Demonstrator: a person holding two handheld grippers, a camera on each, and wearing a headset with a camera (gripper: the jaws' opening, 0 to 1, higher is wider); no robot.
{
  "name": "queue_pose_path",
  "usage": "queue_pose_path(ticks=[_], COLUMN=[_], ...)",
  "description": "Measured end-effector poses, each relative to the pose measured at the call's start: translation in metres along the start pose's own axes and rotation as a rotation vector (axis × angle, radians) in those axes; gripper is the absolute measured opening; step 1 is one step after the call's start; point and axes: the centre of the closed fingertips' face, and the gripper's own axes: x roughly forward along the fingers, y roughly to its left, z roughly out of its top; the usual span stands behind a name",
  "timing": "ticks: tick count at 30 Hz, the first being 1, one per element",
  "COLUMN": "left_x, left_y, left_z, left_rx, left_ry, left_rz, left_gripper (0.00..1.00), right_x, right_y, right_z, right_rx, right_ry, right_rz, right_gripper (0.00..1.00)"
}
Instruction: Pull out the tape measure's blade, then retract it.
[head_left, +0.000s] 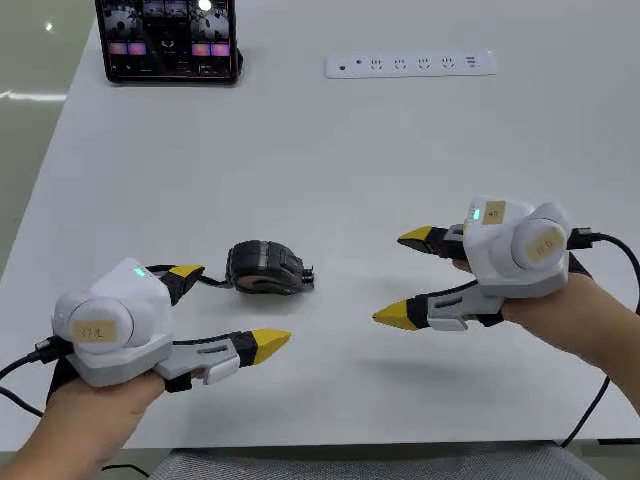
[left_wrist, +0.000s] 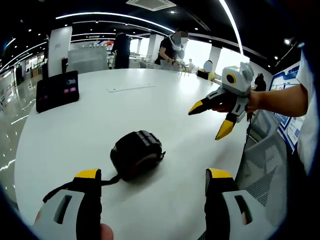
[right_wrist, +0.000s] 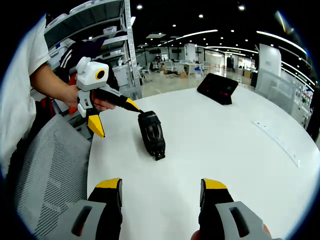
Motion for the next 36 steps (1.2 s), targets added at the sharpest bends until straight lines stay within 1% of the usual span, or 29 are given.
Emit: queue_pose_path(ticks=[5, 7, 9, 11, 15, 19, 25, 28, 36], left_x=[-0.007, -0.009, -0.012, -0.014, -0.018, -0.023, -0.032, -0.035, -0.04], left_y=[-0.004, -0.005, -0.006, -0.005, -0.005, -0.005, -0.003, -0.002, -0.004], left_z=[0.0, -0.001, -0.002, -0.004, -0.006, -0.009, -0.015, -0.018, -0.024], left_rx=[0.009, 0.029, 0.038, 0.042, 0.041, 0.042, 0.051, 0.048, 0.044], left_ry=[0.0, 0.007, 0.01, 0.018, 0.02, 0.023, 0.029, 0.027, 0.028], left_rz=[-0.034, -0.04, -0.049, -0.05, -0.053, -0.063, -0.059, -0.057, -0.051], left_gripper=[0.85, 0.85, 0.85, 0.85, 0.86, 0.87, 0.87, 0.87, 0.87], right_x=[-0.007, -0.011, -0.013, -0.016, -0.02, -0.026, -0.036, -0.042, -0.052], right_y=[0.002, 0.003, 0.001, 0.002, 0.003, 0.004, 0.004, 0.007, 0.009], right_z=[-0.005, -0.008, -0.012, -0.014, -0.02, -0.024, -0.027, -0.03, -0.038], right_rx=[0.008, 0.012, 0.015, 0.019, 0.029, 0.033, 0.041, 0.049, 0.081], right_ry=[-0.005, -0.003, 0.001, -0.002, -0.001, -0.002, -0.022, -0.034, -0.038], right_rz=[-0.013, -0.015, -0.019, -0.023, -0.025, -0.04, -0.077, -0.097, -0.139], right_gripper=[0.64, 0.65, 0.66, 0.68, 0.7, 0.72, 0.74, 0.77, 0.81])
